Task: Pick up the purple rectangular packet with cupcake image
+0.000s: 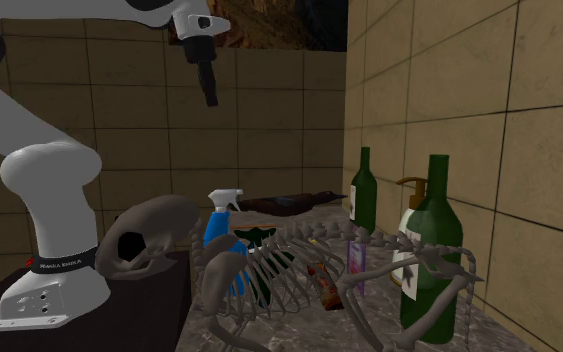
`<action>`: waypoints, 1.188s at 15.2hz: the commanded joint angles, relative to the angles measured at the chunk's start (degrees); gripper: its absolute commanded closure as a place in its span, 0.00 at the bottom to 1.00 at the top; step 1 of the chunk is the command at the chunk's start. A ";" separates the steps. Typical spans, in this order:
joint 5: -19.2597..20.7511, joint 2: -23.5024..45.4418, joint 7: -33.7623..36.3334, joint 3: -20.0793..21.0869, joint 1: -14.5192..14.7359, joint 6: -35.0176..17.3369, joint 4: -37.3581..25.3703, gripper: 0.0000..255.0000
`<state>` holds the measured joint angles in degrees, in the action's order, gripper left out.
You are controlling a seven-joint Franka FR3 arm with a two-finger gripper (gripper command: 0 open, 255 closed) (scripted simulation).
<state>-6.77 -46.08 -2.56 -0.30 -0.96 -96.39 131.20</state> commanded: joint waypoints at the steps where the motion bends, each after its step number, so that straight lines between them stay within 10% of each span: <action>1: 0.00 0.00 0.00 0.00 0.00 0.00 0.00 0.00; 18: 7.41 26.64 -48.68 -20.56 7.34 -15.85 -4.09 0.00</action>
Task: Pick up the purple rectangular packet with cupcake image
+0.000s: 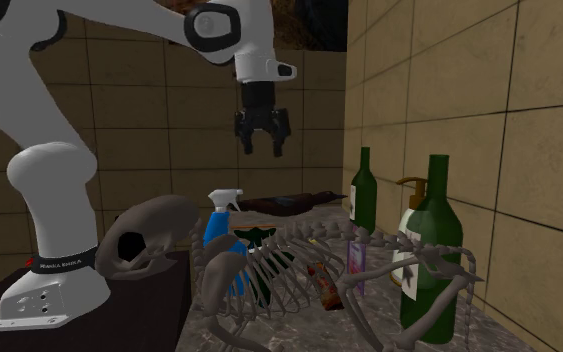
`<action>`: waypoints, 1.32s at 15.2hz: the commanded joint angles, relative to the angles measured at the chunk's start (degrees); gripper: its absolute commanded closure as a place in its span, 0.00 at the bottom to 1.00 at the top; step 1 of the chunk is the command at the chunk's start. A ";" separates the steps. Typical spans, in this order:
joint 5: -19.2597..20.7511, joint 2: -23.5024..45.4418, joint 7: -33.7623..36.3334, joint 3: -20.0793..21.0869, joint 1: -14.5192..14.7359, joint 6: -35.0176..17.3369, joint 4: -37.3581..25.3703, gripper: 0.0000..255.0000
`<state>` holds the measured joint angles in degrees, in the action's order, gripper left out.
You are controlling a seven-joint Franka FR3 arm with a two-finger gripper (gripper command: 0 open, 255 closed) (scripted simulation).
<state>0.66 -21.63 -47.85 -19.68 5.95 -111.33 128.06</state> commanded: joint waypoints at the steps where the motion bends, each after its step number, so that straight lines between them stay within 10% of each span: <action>1: -0.30 4.47 -6.28 -2.09 0.87 -1.67 -2.09 0.00; 10: -6.49 26.71 -31.81 -6.32 2.23 -6.20 -15.83 0.00; 20: -11.03 49.64 -52.25 -2.11 -2.22 -6.33 -36.47 0.00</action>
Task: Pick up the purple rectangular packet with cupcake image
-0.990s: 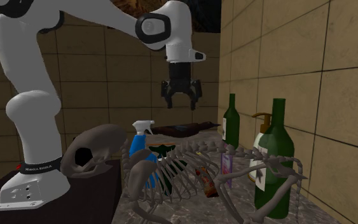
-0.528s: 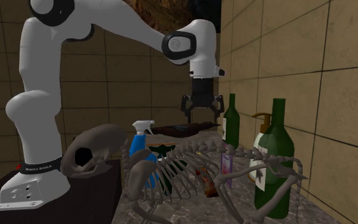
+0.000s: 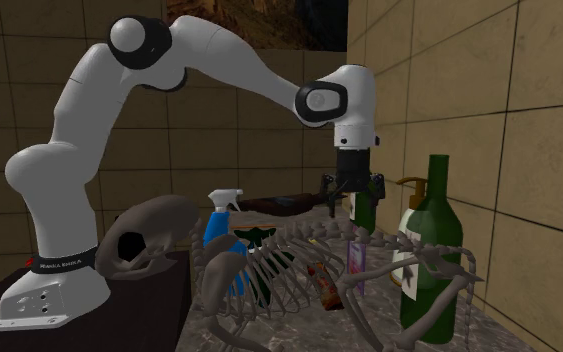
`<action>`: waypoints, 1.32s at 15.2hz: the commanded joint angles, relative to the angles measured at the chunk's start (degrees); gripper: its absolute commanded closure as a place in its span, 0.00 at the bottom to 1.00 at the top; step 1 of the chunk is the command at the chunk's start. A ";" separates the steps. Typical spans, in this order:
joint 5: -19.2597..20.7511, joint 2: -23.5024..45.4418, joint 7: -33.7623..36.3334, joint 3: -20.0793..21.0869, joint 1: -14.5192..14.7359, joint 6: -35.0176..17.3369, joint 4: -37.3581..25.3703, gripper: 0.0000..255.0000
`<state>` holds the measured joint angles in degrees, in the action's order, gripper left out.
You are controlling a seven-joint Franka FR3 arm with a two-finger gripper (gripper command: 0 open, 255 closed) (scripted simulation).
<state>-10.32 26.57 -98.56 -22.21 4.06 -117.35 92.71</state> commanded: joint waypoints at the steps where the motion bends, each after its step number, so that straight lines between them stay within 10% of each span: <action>1: -0.17 1.73 -1.61 0.51 -0.37 -0.94 -0.77 0.00; 9: -1.14 3.91 -2.17 1.08 -0.65 -4.93 1.16 0.00; 10: -1.15 3.91 -2.21 1.08 -0.68 -5.02 1.24 1.00; 20: -0.98 3.55 -2.08 0.98 -0.60 -4.34 0.91 1.00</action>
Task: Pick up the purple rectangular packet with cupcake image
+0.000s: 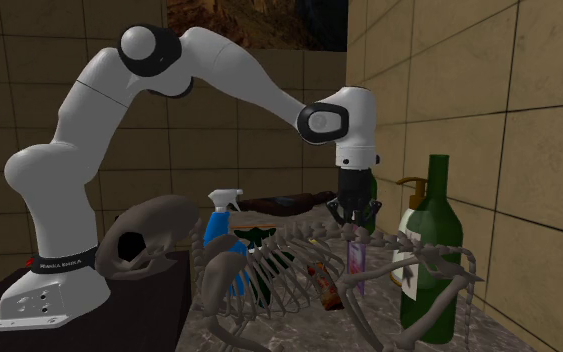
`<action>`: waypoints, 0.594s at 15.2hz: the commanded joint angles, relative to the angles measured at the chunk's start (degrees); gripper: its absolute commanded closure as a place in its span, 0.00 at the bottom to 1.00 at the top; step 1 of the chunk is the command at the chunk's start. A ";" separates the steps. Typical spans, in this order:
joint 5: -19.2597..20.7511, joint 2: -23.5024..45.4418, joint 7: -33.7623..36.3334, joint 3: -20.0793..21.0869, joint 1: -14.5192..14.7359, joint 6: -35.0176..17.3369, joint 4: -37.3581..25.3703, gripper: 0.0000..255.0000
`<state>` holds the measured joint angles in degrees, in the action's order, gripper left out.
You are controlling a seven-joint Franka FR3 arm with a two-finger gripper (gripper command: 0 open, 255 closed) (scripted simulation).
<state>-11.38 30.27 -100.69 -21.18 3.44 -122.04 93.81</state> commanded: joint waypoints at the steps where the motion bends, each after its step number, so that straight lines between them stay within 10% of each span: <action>1: 0.23 -0.51 0.14 -0.14 0.06 0.95 -0.45 1.00; 9: 1.33 -2.94 0.78 -0.76 0.33 5.91 -3.13 1.00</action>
<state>-10.14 27.48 -99.92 -21.88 3.83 -116.85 91.26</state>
